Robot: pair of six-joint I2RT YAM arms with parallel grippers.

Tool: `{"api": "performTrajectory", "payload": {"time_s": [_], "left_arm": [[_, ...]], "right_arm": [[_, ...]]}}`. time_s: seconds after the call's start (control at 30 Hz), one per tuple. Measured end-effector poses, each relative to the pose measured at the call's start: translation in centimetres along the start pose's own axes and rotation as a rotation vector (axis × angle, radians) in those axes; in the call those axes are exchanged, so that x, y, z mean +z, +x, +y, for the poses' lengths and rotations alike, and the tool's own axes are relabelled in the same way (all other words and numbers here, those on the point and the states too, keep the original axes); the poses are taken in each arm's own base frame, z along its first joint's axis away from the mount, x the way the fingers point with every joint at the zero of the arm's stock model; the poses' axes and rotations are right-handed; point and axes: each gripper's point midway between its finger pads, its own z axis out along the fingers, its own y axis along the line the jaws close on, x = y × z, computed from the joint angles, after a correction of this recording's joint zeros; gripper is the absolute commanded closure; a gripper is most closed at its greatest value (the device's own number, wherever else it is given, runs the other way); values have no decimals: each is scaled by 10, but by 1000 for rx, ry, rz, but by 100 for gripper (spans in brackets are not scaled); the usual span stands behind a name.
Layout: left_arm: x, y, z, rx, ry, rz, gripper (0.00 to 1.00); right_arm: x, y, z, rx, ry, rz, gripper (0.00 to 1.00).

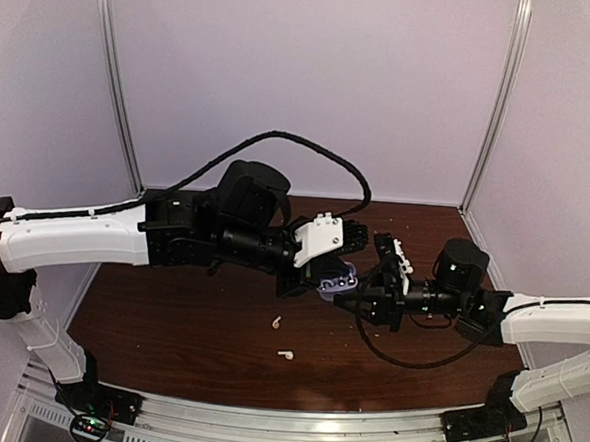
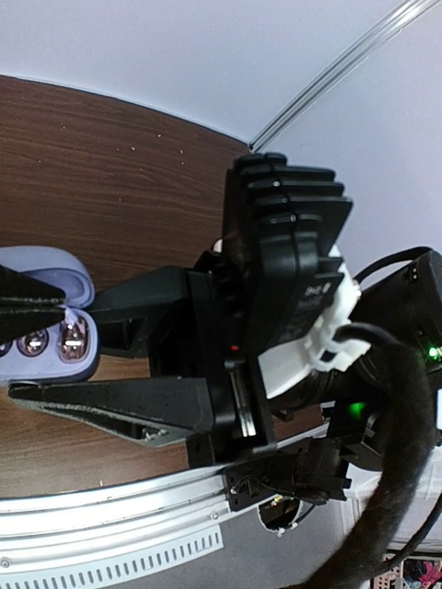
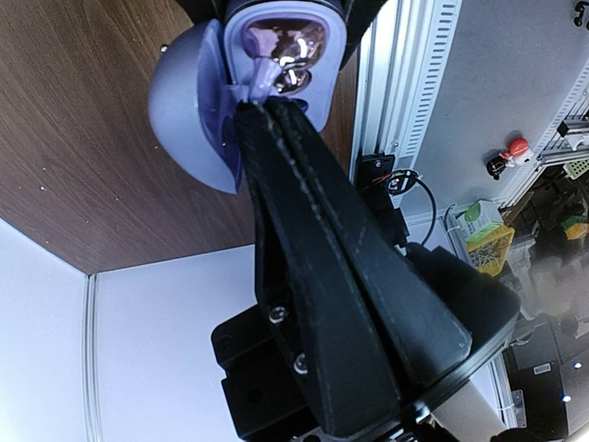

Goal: Insert the wireless bluetooth earbuds into the charging case
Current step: Place the right earbud in the right side groove of the charging case.

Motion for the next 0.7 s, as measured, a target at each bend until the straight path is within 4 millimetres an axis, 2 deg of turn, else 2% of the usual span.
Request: {"api": "performTrajectory", "payload": {"time_s": [0.33,0.7], "left_arm": [[1,-2,-6,18,19,-8,100],[3,0,-7,24,25,-3,100]], "right_arm": [[-2,-5,0,-1,10,-16,100],[-2,-3,0,5,11,-5,100]]}}
